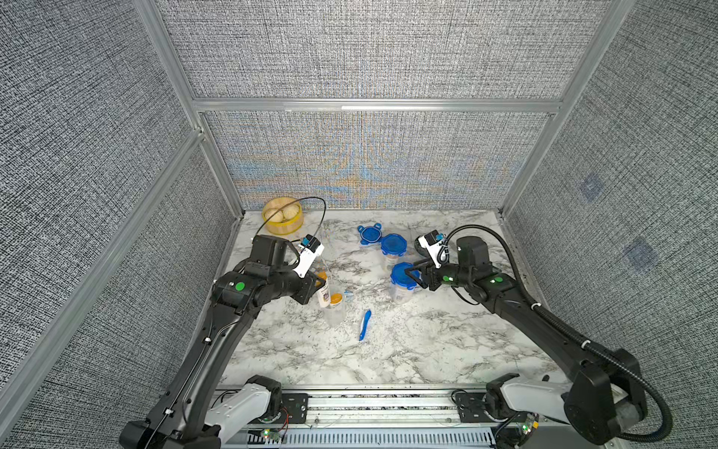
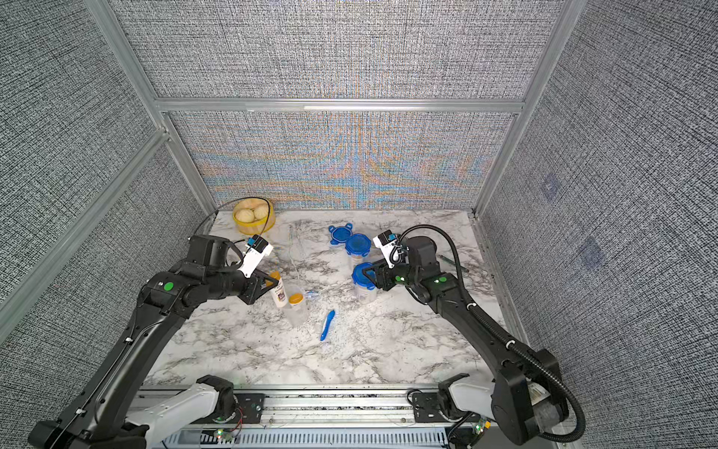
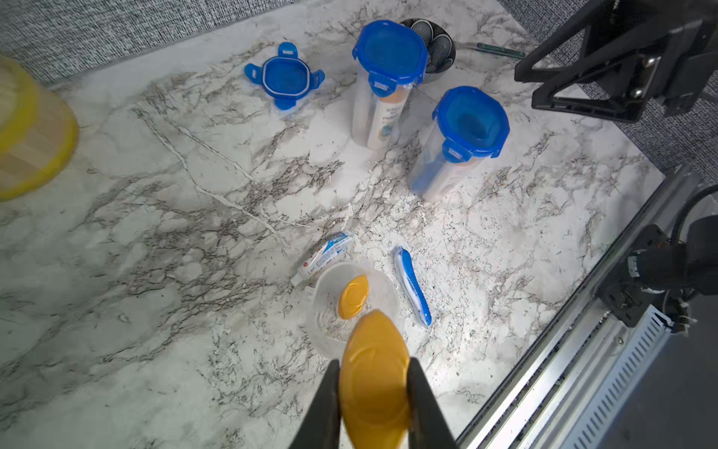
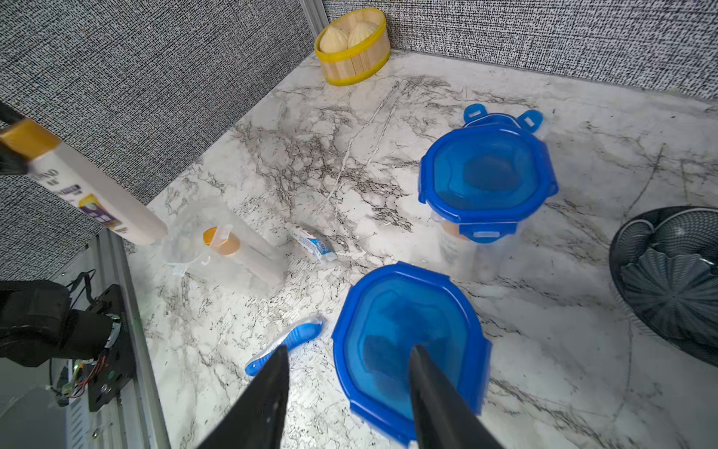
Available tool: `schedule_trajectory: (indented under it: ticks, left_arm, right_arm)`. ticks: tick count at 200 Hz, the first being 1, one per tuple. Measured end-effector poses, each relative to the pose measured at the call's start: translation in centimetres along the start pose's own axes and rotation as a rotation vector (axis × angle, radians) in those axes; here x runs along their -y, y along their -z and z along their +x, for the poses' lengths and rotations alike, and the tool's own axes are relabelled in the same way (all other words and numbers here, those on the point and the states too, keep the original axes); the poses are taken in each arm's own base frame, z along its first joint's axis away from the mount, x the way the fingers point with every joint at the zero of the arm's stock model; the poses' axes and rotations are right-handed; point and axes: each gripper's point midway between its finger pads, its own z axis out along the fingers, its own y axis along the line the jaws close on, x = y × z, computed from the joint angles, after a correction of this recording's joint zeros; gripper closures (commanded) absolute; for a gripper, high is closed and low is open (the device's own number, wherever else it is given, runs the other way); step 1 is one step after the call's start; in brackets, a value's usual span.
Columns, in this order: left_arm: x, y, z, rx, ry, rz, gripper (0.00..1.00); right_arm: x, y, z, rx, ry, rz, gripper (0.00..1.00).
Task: Pack away toiletry kits
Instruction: Place the toiletry item into the container.
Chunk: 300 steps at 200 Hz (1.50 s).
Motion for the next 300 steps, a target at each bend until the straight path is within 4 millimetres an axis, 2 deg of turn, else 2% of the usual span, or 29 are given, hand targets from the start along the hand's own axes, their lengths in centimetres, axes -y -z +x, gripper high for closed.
schedule_trajectory:
  ticks: [42,97,155,212,265,300]
  left_arm:
    - [-0.2,-0.9,0.0,0.025,-0.012,0.006,0.93]
    - [-0.8,-1.0,-1.4,0.082,-0.051,-0.024,0.94]
    - [-1.6,-2.6,-0.8,0.025,-0.07,-0.027,0.95]
    - [-1.0,-4.1,-0.5,-0.011,-0.106,0.052,0.96]
    - [-0.1,-4.1,-0.2,-0.032,-0.205,0.11,0.96]
    - [0.3,-3.0,0.5,-0.021,-0.3,0.1,0.96]
  right_arm:
    - [-0.2,0.4,-0.3,0.013,0.006,-0.007,0.48]
    - [-0.4,0.6,-0.4,0.017,0.011,-0.01,0.48]
    - [-0.4,0.5,-0.4,0.014,0.01,-0.011,0.48]
    - [0.0,0.5,-0.2,0.008,0.006,-0.005,0.48]
    - [0.4,0.5,-0.1,0.004,0.0,0.0,0.48]
    - [0.6,0.4,0.1,-0.004,-0.005,0.001,0.48]
